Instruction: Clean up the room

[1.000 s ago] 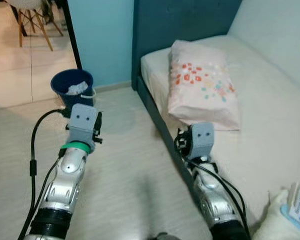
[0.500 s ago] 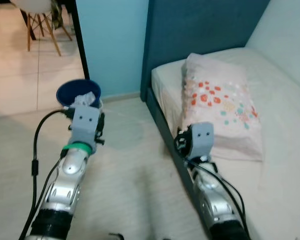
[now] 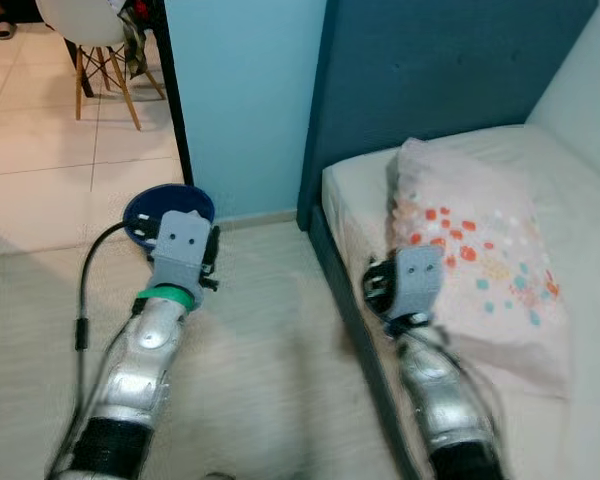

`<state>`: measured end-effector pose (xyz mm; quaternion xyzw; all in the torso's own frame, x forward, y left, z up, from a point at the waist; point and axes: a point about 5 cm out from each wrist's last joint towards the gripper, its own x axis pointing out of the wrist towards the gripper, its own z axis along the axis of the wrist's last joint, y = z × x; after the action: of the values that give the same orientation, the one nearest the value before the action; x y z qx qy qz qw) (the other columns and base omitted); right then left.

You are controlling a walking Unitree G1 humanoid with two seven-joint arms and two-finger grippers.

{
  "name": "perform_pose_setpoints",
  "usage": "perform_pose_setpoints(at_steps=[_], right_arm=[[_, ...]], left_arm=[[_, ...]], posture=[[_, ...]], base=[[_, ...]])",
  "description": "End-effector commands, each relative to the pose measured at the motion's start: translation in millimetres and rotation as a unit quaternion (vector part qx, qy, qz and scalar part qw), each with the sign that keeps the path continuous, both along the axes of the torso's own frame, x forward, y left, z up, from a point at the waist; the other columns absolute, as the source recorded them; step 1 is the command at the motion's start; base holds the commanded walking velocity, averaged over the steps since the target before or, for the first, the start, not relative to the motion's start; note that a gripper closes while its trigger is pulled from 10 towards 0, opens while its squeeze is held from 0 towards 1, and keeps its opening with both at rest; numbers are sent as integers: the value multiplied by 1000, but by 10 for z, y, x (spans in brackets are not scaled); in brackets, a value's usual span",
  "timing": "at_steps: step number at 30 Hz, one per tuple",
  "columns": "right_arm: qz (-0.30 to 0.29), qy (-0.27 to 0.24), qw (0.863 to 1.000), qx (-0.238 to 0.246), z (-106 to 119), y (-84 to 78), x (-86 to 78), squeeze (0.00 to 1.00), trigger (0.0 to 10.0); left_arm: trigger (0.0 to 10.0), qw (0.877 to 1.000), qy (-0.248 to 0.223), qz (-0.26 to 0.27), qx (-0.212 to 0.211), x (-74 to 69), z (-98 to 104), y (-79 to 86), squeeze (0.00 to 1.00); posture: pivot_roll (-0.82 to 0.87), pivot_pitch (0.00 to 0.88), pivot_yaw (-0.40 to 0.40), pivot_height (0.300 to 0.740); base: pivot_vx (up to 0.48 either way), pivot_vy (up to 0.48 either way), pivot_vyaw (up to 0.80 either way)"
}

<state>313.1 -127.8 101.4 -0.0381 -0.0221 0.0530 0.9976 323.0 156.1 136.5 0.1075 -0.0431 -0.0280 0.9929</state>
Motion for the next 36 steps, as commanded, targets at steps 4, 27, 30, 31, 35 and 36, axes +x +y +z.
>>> perform_pose_setpoints(at_steps=[4, 27, 30, 31, 35, 36], right_arm=[[-16, 8, 1000, -4, -49, -104, -20, 0, 10000], [-16, 8, 1000, -4, -51, -100, -9, 0, 10000], [-15, 8, 1000, -4, -50, -100, -8, 0, 10000], [-15, 8, 1000, -4, -50, -98, -8, 0, 10000], [-15, 8, 1000, -4, -49, -97, -6, 0, 10000], [-15, 8, 1000, -4, -50, -97, -6, 0, 10000]], left_arm=[[10000, 1000, 10, -6, -2, -16, -61, -39, 0], [10000, 1000, 8, -9, -1, 0, -57, -46, 0], [10000, 1000, 8, -9, -1, 0, -57, -46, 0], [10000, 1000, 8, -9, -1, 1, -57, -45, 0], [10000, 1000, 8, -9, -1, 1, -56, -44, 0], [10000, 1000, 8, -9, -1, 1, -56, -44, 0]], posture=[[22, 45, 32, 740], [20, 34, 33, 740], [20, 34, 33, 740], [20, 34, 33, 740], [20, 34, 33, 740], [20, 34, 33, 740]], base=[[480, 0, 0], [480, 0, 0], [480, 0, 0], [480, 0, 0], [480, 0, 0], [480, 0, 0]])
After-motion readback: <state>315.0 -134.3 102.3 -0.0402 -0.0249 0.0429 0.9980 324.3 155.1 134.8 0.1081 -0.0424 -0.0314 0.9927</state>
